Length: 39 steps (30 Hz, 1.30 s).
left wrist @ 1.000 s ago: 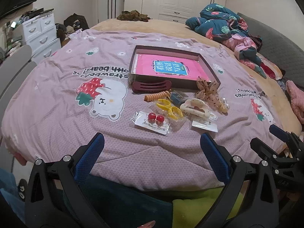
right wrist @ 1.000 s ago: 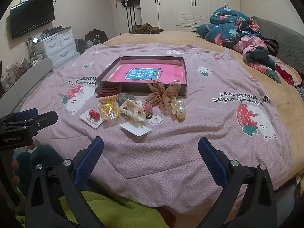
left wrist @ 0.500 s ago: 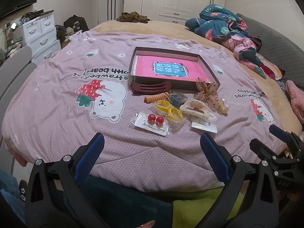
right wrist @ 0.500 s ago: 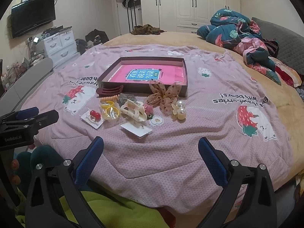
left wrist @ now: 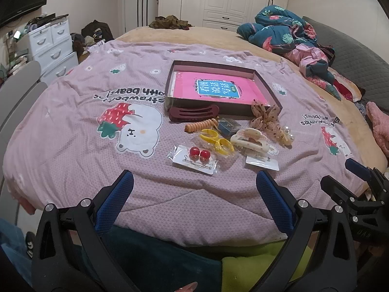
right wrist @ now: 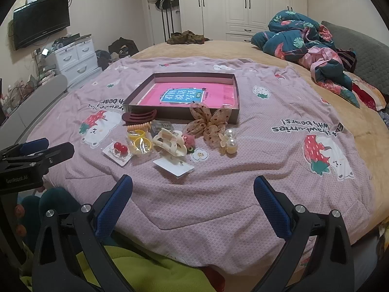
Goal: Organize jewelry
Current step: 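Grasp the beige bow clip with the right tool while the left tool grasps the cherry earring card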
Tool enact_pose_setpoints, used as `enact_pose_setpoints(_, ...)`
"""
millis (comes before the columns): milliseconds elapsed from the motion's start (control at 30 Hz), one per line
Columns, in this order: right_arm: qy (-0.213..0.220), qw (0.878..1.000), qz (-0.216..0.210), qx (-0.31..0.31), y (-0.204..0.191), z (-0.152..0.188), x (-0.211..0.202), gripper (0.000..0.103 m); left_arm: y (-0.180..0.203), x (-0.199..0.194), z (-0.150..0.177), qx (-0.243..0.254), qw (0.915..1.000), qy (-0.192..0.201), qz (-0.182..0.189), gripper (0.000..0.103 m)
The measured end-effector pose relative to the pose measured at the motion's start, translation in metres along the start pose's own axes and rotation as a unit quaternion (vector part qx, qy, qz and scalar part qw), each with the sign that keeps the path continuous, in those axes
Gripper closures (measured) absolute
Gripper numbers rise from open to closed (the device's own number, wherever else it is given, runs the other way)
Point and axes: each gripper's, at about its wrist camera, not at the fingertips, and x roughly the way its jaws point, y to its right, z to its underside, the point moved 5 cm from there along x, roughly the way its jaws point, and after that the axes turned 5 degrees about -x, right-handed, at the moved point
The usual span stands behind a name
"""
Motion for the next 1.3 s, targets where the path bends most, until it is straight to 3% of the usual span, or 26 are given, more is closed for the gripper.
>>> enact_pose_setpoints(367, -0.003, 1.000, -0.003, 0.002, 0.003, -0.005, 0.002, 0.004, -0.002, 0.005, -0.003, 0.001, 1.0000, -0.004, 0.003, 0.009)
enact_pose_setpoints(700, -0.015, 0.999, -0.025, -0.014, -0.003, -0.019, 0.019, 0.004, -0.027, 0.012, -0.010, -0.026, 0.9997, 0.001, -0.002, 0.009)
enact_pose_setpoints(1033, -0.030, 0.998, -0.043, -0.031, -0.009, -0.036, 0.047, 0.004, -0.048, 0.036, -0.008, -0.036, 0.9989, -0.026, -0.016, 0.009)
enact_pose_setpoints(1300, -0.030, 0.998, -0.040, -0.023, 0.006, -0.054, 0.070, 0.004, -0.029, 0.070, -0.008, 0.031, 0.9986, -0.041, -0.008, 0.009)
